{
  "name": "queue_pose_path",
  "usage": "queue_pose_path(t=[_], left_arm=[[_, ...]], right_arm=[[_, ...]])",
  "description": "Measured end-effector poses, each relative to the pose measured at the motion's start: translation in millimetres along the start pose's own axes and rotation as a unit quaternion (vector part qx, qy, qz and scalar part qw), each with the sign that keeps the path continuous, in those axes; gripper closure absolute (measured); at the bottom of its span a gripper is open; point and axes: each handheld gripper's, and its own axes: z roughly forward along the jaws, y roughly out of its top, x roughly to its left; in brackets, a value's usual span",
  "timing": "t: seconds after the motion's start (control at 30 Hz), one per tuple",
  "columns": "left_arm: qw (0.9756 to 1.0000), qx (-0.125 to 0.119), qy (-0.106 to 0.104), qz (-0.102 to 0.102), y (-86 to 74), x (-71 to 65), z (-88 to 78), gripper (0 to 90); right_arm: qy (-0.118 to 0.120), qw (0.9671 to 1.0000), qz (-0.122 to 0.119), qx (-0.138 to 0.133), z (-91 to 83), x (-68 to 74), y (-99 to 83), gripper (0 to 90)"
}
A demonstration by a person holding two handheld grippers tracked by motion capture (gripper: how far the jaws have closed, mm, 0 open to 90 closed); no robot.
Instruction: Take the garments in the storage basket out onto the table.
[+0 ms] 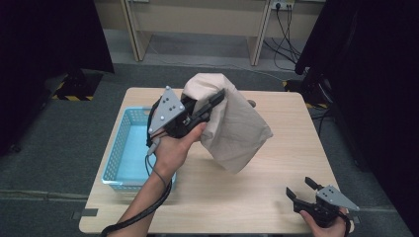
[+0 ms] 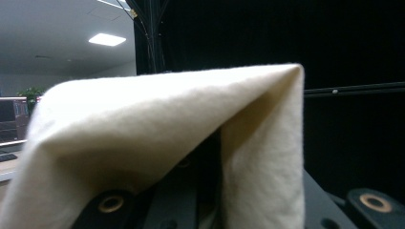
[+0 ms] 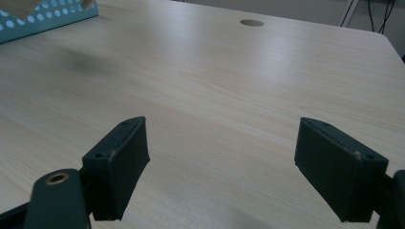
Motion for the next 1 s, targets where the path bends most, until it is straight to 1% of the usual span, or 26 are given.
queue_pose_path(t=[0.37, 1.0], left_arm=[[0.9999, 0.007, -0.009, 0.002, -4.0, -5.8, 6.1, 81.0], [0.9998, 0.011, -0.019, 0.0, -9.5, -13.1, 14.1, 81.0]], right_arm=[[0.001, 1.0, 0.001, 0.0, -0.1, -0.1, 0.0, 19.7], [0.001, 1.0, 0.001, 0.0, 0.0, -0.2, 0.0, 19.7]])
